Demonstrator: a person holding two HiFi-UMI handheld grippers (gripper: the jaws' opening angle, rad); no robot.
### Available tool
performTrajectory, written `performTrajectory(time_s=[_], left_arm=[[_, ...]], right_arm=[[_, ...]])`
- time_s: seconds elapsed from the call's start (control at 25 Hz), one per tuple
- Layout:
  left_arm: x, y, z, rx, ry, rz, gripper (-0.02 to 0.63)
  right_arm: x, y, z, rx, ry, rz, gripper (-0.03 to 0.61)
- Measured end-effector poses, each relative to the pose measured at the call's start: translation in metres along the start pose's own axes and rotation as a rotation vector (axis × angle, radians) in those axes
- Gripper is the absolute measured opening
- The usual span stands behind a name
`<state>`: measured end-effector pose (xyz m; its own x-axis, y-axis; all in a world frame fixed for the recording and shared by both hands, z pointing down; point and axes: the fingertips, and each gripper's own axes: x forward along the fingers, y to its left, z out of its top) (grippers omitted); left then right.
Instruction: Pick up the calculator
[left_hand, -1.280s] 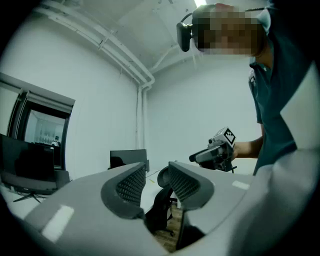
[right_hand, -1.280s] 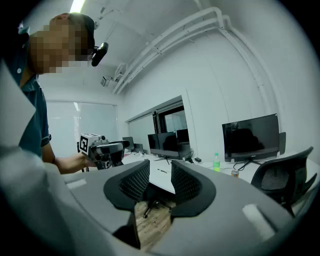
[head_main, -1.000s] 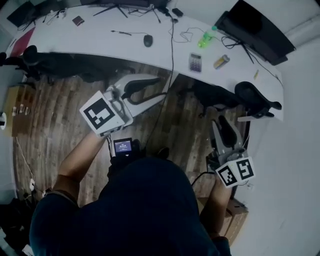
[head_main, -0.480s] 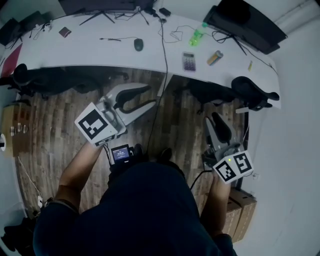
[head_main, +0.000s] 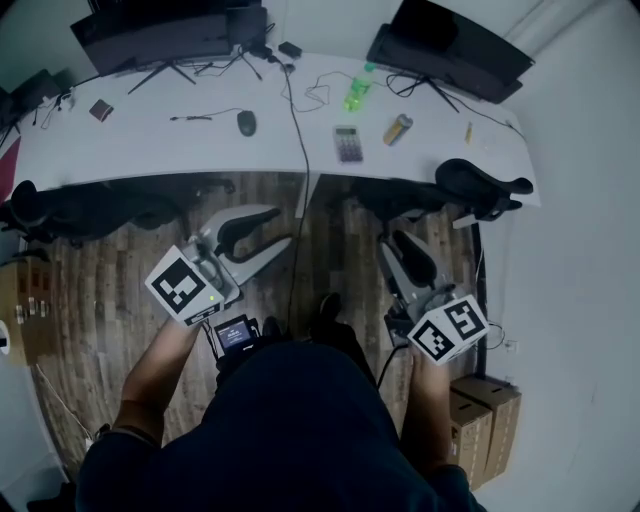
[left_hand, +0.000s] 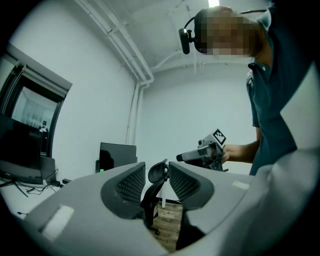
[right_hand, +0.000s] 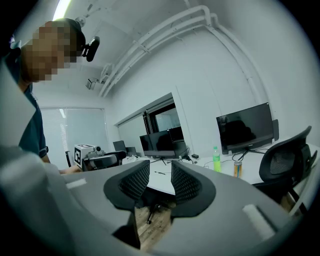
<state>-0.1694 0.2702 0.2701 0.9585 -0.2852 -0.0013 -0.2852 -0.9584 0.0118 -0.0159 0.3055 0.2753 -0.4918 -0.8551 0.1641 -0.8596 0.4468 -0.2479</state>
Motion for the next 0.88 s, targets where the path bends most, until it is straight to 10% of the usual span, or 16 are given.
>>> performTrajectory(time_s=[0.88], left_arm=[[0.110,0.048,-0.021,-0.016,0.043,0.084,0.143]], right_arm=[[0.055,-0.128,0.017,0.053,0.052,0.103,0.115]])
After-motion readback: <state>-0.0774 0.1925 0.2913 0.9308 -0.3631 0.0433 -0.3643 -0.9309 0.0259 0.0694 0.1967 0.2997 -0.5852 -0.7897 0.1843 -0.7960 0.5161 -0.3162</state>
